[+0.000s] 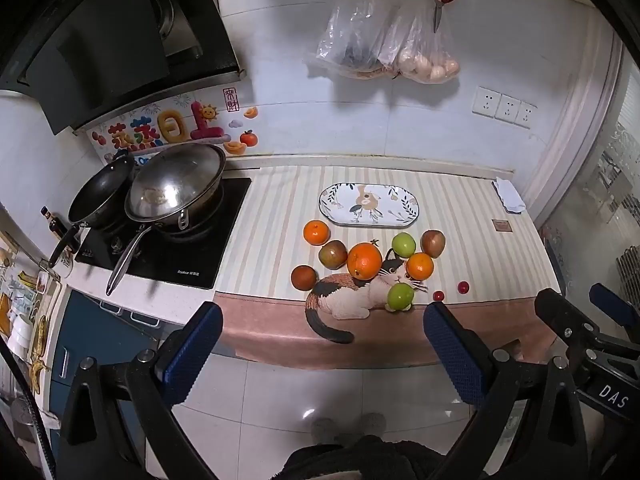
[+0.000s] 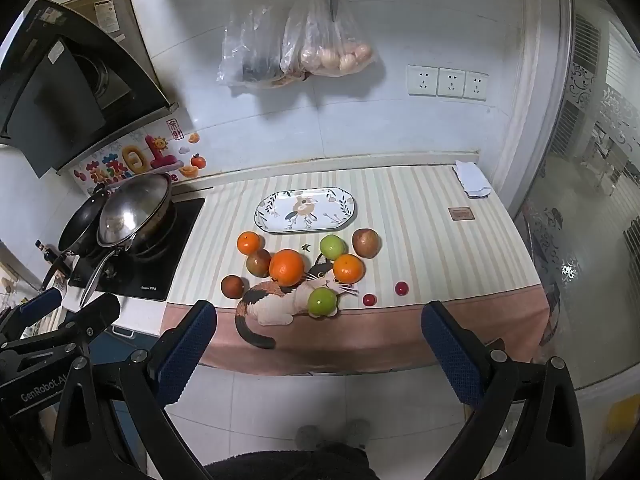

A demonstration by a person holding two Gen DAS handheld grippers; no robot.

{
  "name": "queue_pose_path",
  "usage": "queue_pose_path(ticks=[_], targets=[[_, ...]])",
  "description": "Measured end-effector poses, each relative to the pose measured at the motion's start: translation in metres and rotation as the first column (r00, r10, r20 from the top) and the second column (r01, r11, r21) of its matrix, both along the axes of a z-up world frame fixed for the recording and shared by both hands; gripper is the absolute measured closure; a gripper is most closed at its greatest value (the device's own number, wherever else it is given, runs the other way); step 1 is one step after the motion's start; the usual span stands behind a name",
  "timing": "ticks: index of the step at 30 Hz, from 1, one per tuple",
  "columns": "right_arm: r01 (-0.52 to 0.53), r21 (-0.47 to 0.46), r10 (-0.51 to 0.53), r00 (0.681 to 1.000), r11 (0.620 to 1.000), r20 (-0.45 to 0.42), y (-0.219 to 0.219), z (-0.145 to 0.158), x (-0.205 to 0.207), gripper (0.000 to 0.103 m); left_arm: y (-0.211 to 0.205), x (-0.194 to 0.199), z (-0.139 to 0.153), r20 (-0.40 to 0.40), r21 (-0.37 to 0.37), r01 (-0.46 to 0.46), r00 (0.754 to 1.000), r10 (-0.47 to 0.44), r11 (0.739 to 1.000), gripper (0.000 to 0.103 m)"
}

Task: Organize fruits

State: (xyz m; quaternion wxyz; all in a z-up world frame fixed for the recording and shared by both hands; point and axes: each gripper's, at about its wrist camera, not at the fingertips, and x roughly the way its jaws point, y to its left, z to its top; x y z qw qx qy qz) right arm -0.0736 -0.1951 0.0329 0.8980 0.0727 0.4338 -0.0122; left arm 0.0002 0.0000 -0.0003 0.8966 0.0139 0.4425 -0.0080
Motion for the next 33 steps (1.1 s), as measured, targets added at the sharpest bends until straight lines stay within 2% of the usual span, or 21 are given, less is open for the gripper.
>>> queue_pose_path(ticks=[33], targets=[[0.0, 0.006, 0.0, 1.0, 1.0, -0.008, -0.001, 0.001, 0.001, 0.0, -0.017, 0.005, -0.001, -0.018, 0.0, 0.011, 1.0, -0.011, 1.0, 0.0]])
